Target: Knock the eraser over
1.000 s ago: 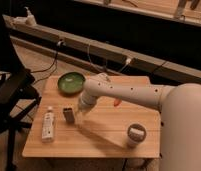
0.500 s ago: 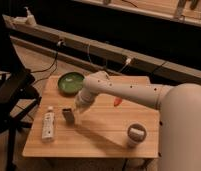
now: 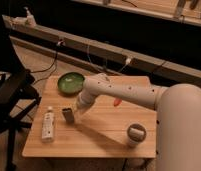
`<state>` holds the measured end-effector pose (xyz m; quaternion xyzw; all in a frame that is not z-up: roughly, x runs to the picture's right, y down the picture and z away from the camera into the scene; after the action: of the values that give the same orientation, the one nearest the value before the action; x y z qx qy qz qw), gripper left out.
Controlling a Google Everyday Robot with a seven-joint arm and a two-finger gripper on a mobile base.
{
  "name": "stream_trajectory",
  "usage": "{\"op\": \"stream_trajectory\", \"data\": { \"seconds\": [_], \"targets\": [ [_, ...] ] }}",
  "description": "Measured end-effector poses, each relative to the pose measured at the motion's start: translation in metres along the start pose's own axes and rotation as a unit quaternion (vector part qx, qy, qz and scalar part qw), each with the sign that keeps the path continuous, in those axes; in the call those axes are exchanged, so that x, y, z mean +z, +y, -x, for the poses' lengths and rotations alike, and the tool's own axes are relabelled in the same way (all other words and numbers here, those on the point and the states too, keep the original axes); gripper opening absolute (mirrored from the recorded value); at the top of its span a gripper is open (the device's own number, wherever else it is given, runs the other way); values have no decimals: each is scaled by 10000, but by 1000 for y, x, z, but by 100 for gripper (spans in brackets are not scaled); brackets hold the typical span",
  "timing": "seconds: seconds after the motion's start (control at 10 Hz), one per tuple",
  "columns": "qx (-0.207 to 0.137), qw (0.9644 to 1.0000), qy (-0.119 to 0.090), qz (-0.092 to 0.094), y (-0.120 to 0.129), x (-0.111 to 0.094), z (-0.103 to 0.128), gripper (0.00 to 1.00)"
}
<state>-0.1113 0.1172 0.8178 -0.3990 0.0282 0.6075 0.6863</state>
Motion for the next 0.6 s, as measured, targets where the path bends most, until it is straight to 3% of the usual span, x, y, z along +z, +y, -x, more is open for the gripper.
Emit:
{"op": "stream_trajectory", "data": {
  "seconds": [0.2, 0.6],
  "targets": [
    [-14, 10000, 44, -3, 8, -3, 2, 40],
    [-88, 9999, 69, 50, -2, 22, 4, 40]
  ]
}}
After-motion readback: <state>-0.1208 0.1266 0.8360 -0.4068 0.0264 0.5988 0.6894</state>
